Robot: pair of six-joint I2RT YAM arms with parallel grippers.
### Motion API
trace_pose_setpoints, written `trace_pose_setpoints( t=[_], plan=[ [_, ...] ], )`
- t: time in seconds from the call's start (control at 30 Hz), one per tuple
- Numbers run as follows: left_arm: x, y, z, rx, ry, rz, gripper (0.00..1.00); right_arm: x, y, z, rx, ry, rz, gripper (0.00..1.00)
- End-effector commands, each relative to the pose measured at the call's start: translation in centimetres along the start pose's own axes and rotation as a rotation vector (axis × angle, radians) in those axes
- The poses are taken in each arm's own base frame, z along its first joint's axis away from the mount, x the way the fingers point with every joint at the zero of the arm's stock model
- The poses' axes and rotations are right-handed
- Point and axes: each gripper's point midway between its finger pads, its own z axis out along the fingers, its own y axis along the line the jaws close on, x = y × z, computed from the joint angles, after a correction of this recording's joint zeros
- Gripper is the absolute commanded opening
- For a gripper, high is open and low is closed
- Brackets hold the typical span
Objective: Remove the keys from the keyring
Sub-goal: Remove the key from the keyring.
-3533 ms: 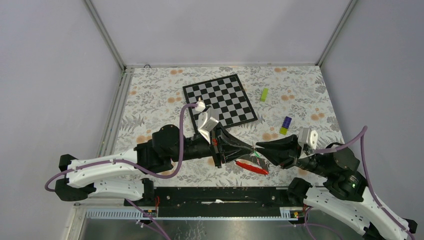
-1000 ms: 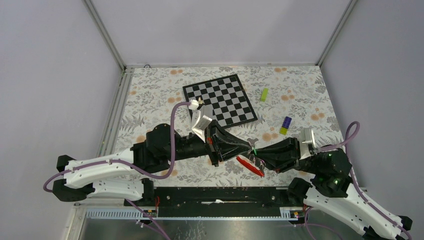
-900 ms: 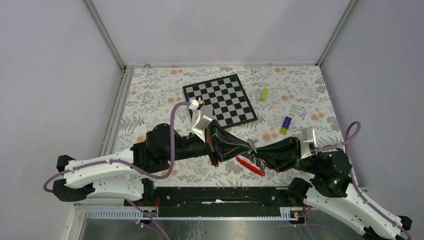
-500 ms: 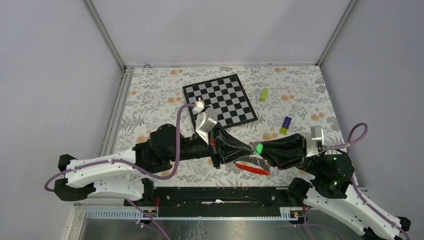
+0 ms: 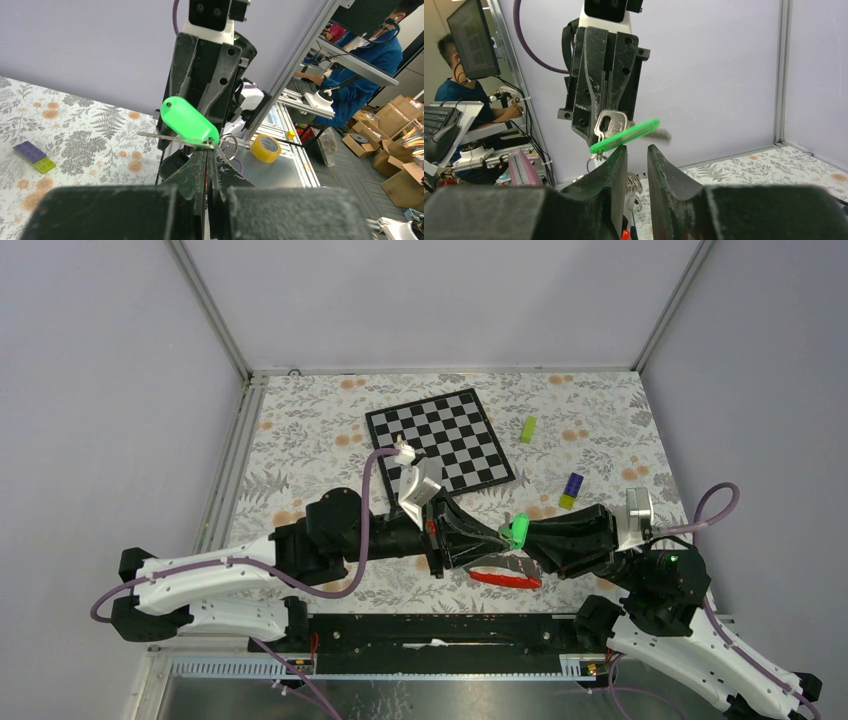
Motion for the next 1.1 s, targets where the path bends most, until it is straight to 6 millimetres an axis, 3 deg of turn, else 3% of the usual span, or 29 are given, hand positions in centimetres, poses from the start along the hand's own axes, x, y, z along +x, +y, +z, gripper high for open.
trace_pose_setpoints(
  t=[0.0,0.17,0.6,1.07],
  plan=[
    [-2.4,-0.6,0.3,0.011,-0.062,0.021,0.0,-2.2,0.8,0.7,-0.031,-0.081,0.027,0.25],
    [-2.4,-0.6,0.4,0.011,-0.062,0.022,0.0,-2.2,0.9,1.0,-0.038,-0.081,0.053,0.18],
    [-2.9,-0.5,0.0,-0.001,-0.075,0.029,0.0,0.8,0.0,-0.4,0.016,0.072,0.022,0.17],
    [-3.2,-0.4,-0.3,-0.012,-0.083,0.036,0.0,1.4,0.9,-1.9,-0.008,0.145,-0.009,0.22]
  ],
)
